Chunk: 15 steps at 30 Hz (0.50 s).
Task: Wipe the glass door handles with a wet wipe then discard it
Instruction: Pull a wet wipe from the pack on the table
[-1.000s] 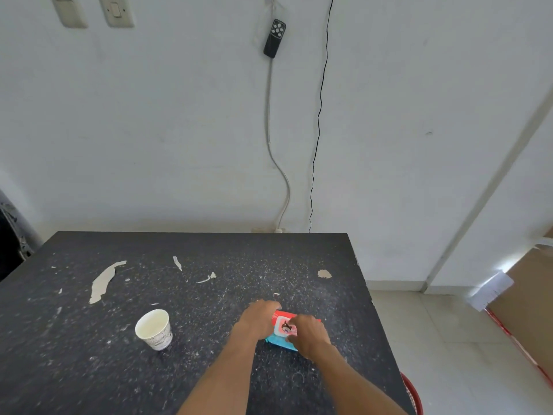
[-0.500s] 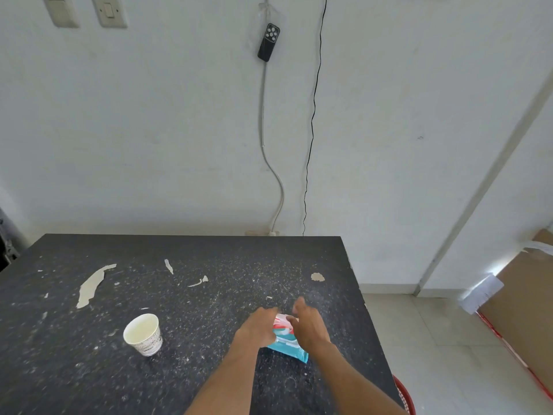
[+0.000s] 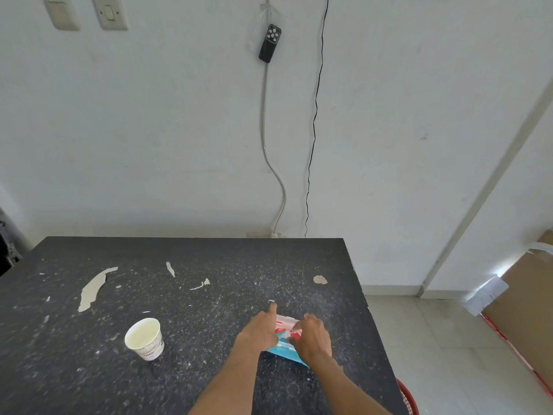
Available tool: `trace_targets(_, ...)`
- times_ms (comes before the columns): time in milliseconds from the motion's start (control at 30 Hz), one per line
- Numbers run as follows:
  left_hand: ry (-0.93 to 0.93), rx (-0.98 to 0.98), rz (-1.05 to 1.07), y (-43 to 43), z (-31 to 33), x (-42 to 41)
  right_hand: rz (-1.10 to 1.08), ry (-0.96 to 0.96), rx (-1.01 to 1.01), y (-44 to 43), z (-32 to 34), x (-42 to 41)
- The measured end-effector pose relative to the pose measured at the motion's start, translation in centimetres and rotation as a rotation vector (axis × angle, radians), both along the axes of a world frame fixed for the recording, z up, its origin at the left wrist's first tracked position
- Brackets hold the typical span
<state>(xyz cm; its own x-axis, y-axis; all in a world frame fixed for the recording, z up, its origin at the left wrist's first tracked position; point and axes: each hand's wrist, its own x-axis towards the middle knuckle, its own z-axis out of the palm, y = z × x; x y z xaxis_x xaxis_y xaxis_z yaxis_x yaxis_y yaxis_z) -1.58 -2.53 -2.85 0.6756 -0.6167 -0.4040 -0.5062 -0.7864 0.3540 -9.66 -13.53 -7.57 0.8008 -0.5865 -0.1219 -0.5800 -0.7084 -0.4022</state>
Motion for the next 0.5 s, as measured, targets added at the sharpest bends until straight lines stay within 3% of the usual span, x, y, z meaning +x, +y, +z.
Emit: trace_targets(500, -0.012, 0.256, -0.175, -0.2, 0.9, 0.0, -0.114, -0.156, 0.047, -0.8, 1.5, 0.2)
